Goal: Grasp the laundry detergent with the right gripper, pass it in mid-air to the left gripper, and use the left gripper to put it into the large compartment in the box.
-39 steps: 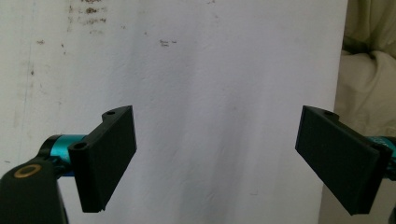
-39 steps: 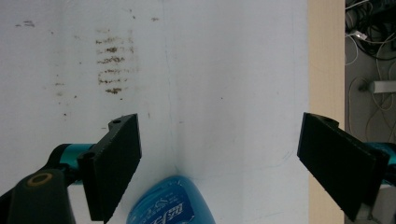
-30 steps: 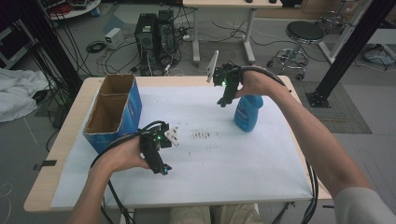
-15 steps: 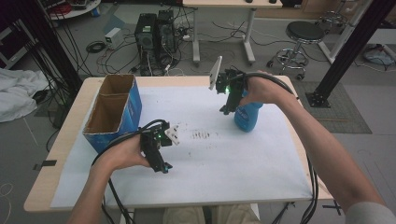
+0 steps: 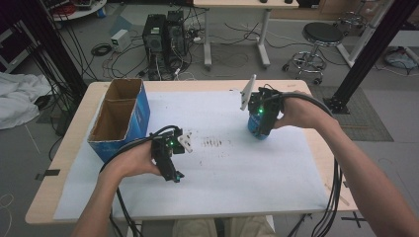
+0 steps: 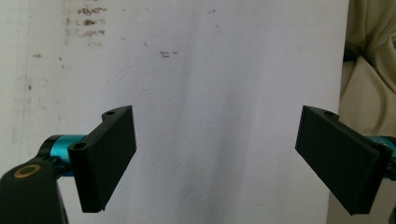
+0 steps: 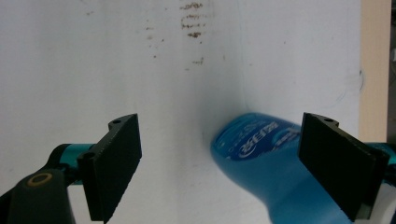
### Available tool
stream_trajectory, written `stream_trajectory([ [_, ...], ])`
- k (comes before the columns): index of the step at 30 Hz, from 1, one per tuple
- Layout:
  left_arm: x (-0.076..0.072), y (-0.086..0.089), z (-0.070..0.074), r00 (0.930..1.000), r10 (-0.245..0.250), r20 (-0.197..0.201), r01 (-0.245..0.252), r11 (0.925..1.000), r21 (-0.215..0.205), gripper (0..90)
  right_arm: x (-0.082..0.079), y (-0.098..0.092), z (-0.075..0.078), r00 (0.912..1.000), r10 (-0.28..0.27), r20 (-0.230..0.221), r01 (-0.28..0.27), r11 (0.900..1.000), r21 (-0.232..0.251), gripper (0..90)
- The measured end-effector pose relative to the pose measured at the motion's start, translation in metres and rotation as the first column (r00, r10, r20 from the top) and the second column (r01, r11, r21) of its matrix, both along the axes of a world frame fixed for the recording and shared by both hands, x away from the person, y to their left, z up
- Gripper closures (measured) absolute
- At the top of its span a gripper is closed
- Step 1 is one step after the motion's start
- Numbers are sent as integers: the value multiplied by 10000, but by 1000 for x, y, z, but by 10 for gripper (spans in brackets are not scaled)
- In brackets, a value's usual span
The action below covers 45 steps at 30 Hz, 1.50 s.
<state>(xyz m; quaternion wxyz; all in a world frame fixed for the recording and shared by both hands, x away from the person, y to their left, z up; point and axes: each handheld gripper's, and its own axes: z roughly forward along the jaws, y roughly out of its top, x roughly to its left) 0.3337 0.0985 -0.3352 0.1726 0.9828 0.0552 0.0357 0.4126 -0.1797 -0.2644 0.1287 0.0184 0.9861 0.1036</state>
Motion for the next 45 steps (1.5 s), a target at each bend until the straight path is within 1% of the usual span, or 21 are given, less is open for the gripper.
stream_trajectory([
  [5,2,1,2,10000,-73,19,73,10000,29,124,-6,-17,1,9980,-625,-93,624,9980,-54,128],
  [9,1,-1,2,9999,-147,21,147,9999,28,124,-7,-38,2,9885,-1488,-251,1488,9889,-18,128],
  [15,0,-2,3,9998,-177,50,177,9998,-23,124,3,-60,-1,9556,-2892,-571,2897,9571,-9,128],
  [20,-2,0,4,9998,-156,115,156,9999,-72,124,12,-71,-6,9134,-4003,-735,4042,9134,490,128],
  [21,-2,0,4,9998,-156,115,156,9999,-72,124,13,-72,-7,8999,-4293,-762,4341,8987,628,128],
  [23,-1,0,4,9997,-201,135,201,9998,-37,124,13,-72,-7,8999,-4293,-762,4341,8987,628,128],
  [24,-2,0,5,9998,-138,139,139,9999,-86,124,15,-74,-8,8917,-4459,-785,4514,8887,801,128],
  [25,-2,1,5,9998,-153,151,154,9998,-92,124,19,-77,-11,8655,-4923,-922,5002,8589,1099,128],
  [26,-3,1,6,9998,-87,158,90,9999,-141,124,22,-78,-15,8459,-5240,-996,5332,8356,1323,128],
  [28,-3,2,6,9998,-100,174,102,9999,-115,124,24,-78,-19,8290,-5489,-1076,5593,8157,1481,128],
  [29,-3,2,6,9998,-100,174,102,9999,-115,124,24,-78,-19,8290,-5489,-1076,5593,8157,1481,128],
  [30,-3,2,6,9998,-102,178,104,9999,-101,124,26,-78,-23,8165,-5671,-1082,5774,8012,1572,128],
  [31,-3,2,6,9998,-90,202,92,9999,-84,124,26,-78,-23,8165,-5671,-1082,5774,8012,1572,128],
  [32,-3,2,6,9997,-102,203,103,9999,-58,124,29,-77,-27,8062,-5826,-1029,5913,7877,1728,128],
  [33,-3,2,6,9997,-102,203,103,9999,-58,124,29,-77,-27,8062,-5826,-1029,5913,7877,1728,128],
  [34,-3,2,6,9997,-105,206,106,9999,-56,124,31,-77,-29,7901,-6046,-1005,6116,7669,1943,128],
  [38,-3,2,6,9998,-66,211,68,9999,-97,124,34,-76,-34,7669,-6337,-1020,6368,7314,2438,128],
  [39,-3,2,6,9997,-104,222,105,9999,-65,124,34,-76,-34,7669,-6337,-1020,6368,7314,2438,128],
  [40,-3,2,6,9998,-52,216,54,9999,-89,124,35,-76,-37,7569,-6445,-1083,6468,7148,2659,128],
  [44,-2,3,4,9998,-77,184,78,9999,-75,124,38,-75,-44,7487,-6525,-1173,6554,7017,2795,128],
  [45,-3,3,3,9999,-5,147,7,9999,-114,124,39,-74,-46,7435,-6579,-1199,6610,6958,2808,128],
])
